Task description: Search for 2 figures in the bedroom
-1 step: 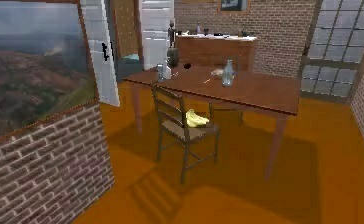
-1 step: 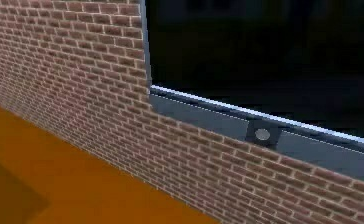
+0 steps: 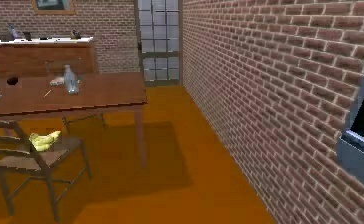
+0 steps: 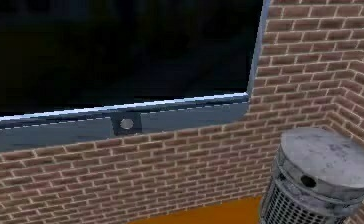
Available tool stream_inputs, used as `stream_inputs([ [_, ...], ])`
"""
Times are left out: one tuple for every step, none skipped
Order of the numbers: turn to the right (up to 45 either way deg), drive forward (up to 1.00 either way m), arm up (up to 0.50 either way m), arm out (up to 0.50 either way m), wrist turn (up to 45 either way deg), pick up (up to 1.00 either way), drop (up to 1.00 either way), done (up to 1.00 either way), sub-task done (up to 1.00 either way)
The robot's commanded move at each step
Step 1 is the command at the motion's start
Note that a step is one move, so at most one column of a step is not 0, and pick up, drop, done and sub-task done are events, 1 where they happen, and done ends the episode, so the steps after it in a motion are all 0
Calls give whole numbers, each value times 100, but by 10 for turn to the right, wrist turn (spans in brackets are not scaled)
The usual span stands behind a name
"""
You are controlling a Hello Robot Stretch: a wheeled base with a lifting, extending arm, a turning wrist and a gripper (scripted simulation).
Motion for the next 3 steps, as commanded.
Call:
stream_inputs([
  [0, 100, 0, 0, 0, 0, 0, 0, 0],
  [0, 35, 0, 0, 0, 0, 0, 0, 0],
  [0, 100, 0, 0, 0, 0, 0, 0, 0],
])
